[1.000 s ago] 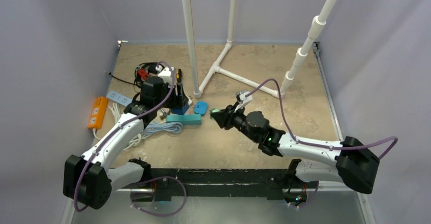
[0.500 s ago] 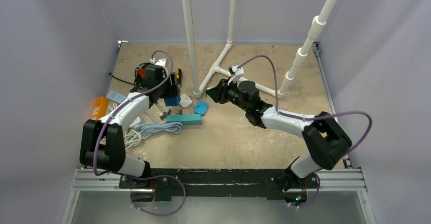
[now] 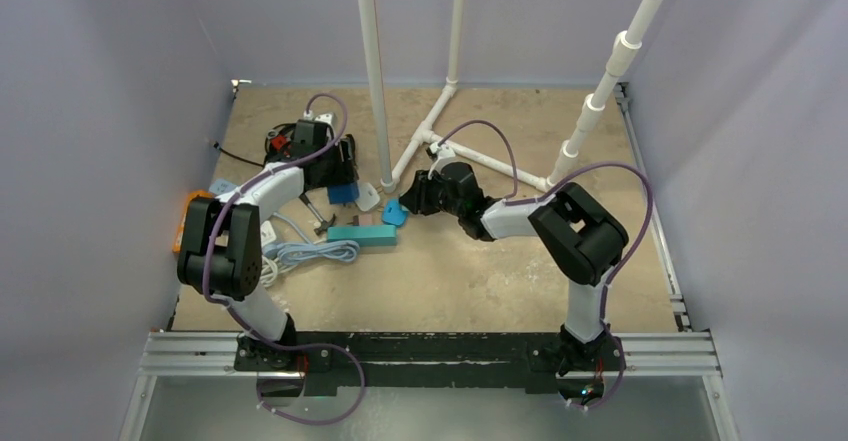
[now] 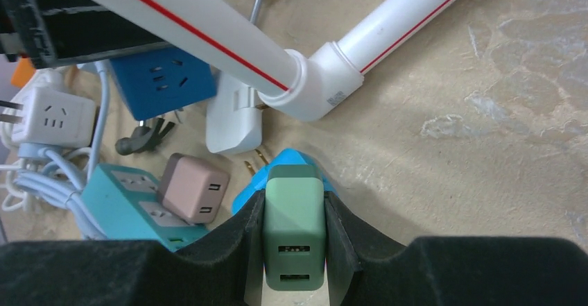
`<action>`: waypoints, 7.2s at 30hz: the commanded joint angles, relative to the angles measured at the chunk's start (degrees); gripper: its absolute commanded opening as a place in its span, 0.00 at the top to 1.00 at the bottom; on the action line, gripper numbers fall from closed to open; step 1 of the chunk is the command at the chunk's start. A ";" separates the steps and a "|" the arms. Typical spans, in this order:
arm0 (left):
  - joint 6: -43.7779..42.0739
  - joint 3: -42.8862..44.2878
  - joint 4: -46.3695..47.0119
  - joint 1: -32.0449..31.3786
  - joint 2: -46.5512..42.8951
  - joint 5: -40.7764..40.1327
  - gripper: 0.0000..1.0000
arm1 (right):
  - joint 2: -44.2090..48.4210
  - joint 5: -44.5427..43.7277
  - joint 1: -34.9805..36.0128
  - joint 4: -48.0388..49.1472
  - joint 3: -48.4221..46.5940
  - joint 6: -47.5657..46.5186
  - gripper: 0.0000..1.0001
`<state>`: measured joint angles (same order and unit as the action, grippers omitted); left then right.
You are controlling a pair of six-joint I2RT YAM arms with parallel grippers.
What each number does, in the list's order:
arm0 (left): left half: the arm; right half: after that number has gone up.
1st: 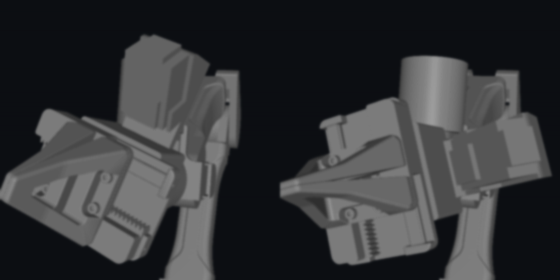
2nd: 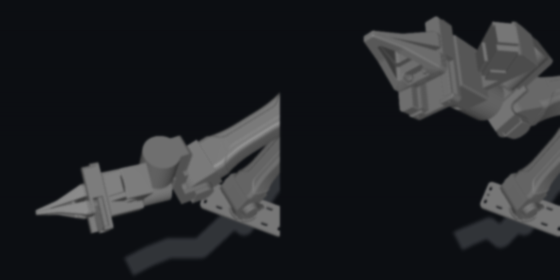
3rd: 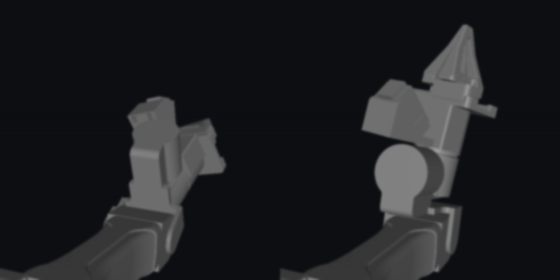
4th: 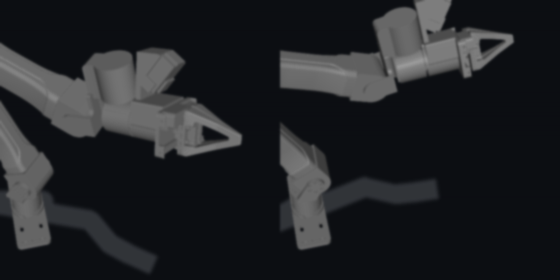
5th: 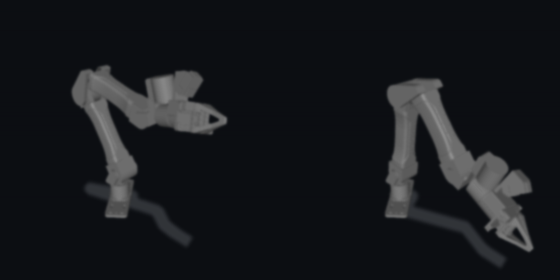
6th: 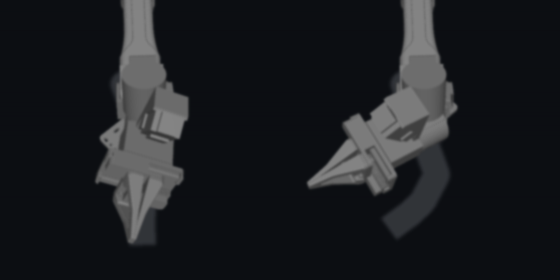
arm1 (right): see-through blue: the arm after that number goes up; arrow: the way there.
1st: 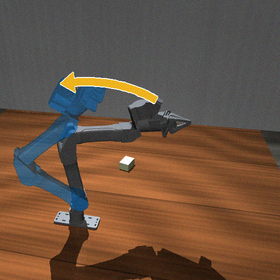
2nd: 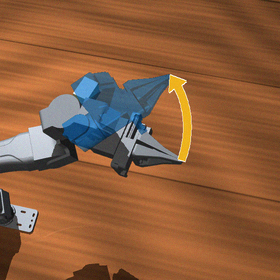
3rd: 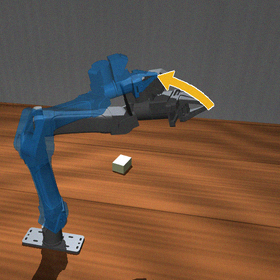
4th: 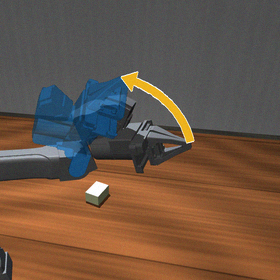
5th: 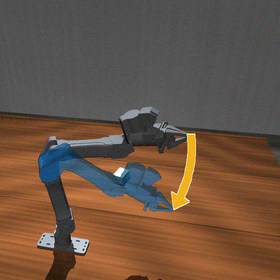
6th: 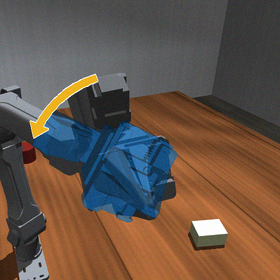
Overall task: Pull the plug off the socket
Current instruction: Place the socket at the center of the board, then move the socket to the center of the board.
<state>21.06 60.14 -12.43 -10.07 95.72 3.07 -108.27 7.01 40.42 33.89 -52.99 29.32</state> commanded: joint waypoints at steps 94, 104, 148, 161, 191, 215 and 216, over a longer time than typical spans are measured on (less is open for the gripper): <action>-5.85 -5.92 -3.04 13.50 -37.33 -5.60 0.01 | -14.76 -31.42 37.18 -10.06 -26.58 -38.57 1.00; -4.60 -6.26 -2.20 13.52 -37.49 -2.68 0.01 | 2.37 -36.19 37.21 -12.42 -6.07 -16.17 1.00; -2.58 -8.29 -1.46 8.03 -35.79 4.90 0.03 | 13.56 -30.19 21.10 -19.22 -5.98 -13.01 0.15; -2.56 -8.06 -1.46 8.02 -35.24 5.09 0.03 | 4.22 -28.95 21.98 -19.40 -10.85 -12.61 0.13; -3.18 -8.01 -1.74 5.99 -33.67 6.78 0.05 | -4.63 -38.03 23.56 -24.03 -14.33 -7.13 0.48; -3.60 -13.48 1.32 -0.78 -33.03 31.17 0.05 | 27.15 -43.73 25.02 8.07 14.82 -23.59 1.00; -3.44 -13.72 1.86 -1.29 -32.92 32.49 0.05 | 28.07 -44.43 25.42 8.90 15.66 -24.07 1.00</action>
<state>17.41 47.40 -14.41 -9.69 63.22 26.65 -84.90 -33.91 64.73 28.21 -38.54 9.39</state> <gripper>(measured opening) 0.954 0.618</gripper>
